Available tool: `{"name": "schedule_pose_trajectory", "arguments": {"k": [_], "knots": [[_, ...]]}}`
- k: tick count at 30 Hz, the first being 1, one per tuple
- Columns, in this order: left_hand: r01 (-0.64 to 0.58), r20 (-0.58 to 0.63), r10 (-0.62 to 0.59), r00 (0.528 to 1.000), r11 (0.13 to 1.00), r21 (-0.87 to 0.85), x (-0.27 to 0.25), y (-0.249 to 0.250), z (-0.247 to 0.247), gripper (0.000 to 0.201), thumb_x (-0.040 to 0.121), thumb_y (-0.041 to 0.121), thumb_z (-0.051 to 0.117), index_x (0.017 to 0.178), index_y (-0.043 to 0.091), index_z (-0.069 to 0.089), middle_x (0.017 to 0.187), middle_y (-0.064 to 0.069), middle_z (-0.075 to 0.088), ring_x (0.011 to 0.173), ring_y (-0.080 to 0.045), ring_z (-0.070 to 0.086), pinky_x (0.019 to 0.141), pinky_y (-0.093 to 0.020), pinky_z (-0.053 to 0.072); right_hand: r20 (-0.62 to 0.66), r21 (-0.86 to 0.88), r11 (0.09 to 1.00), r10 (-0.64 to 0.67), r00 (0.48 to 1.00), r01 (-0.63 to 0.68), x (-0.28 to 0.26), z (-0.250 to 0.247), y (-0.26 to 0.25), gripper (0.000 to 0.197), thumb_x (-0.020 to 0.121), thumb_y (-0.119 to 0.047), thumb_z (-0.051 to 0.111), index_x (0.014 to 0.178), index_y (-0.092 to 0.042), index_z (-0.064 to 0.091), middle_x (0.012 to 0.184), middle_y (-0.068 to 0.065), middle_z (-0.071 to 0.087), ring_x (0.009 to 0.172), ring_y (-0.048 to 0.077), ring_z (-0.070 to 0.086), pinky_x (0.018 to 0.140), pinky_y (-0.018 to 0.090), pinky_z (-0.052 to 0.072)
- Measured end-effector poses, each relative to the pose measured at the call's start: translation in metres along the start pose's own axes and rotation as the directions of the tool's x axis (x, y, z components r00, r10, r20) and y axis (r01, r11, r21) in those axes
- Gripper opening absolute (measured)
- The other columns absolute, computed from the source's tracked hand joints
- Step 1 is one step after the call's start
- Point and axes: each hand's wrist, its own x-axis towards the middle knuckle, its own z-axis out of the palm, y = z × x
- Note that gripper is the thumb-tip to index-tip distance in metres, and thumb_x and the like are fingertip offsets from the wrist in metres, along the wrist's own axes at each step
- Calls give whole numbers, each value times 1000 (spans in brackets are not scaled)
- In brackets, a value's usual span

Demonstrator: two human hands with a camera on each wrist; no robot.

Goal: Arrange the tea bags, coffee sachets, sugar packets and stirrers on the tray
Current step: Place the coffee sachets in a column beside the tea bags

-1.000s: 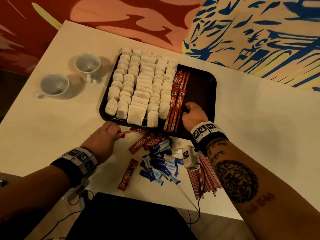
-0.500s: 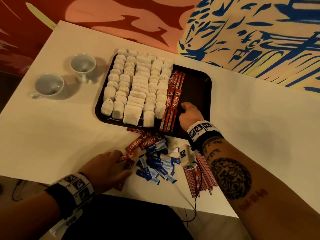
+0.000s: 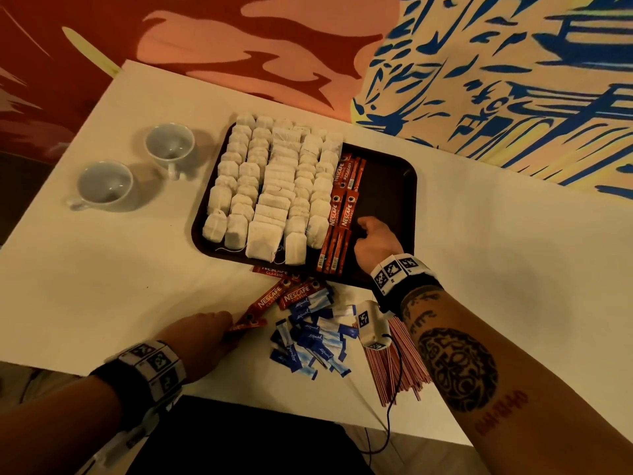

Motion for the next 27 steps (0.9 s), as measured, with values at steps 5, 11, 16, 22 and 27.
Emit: {"name": "schedule_pose_trajectory", "arguments": {"k": [5, 11, 16, 22, 27], "knots": [[-22, -13, 20, 1000, 984, -177, -6, -3, -22, 14, 98, 43, 49, 99, 33, 58, 93, 12, 65, 87, -6, 59, 86, -30, 51, 14, 15, 1000, -13, 1000, 12, 4, -1, 4, 52, 95, -17, 52, 145, -26, 44, 149, 0, 47, 133, 22, 50, 108, 35, 41], [-186, -191, 127, 973, 924, -334, -18, 4, -52, 13, 99, 38, 51, 90, 30, 56, 86, 8, 65, 80, -8, 60, 72, -26, 45, 34, 199, 980, 1, 999, -8, 8, -6, 9, 46, 98, -10, 48, 142, -23, 47, 142, -1, 54, 130, 19, 52, 111, 36, 41], [-404, -420, 135, 897, 634, -659, -7, 33, -83, 10, 101, 19, 51, 96, 24, 59, 85, 2, 68, 80, -8, 60, 79, -23, 50, -31, 295, 942, -157, 987, 159, -23, -18, -21, 24, 99, -30, 57, 122, -24, 63, 117, -4, 69, 107, 14, 65, 96, 30, 50], [-516, -469, 220, 855, 438, -736, 25, 80, -110, 24, 101, 20, 52, 119, 35, 58, 115, 3, 71, 110, -11, 64, 94, -29, 52, 116, 638, 745, -344, 932, 195, -60, -14, -67, 10, 96, -33, 63, 100, -26, 68, 93, -1, 73, 81, 14, 72, 78, 41, 61], [-502, -495, 215, 842, 647, -574, 42, 92, -123, 31, 97, 40, 51, 125, 27, 53, 105, 8, 69, 96, -8, 64, 93, -41, 52, 18, 732, 667, -226, 974, 141, -42, -4, -65, 5, 89, -27, 72, 84, -26, 72, 89, 8, 75, 83, 27, 71, 85, 55, 58]]}}
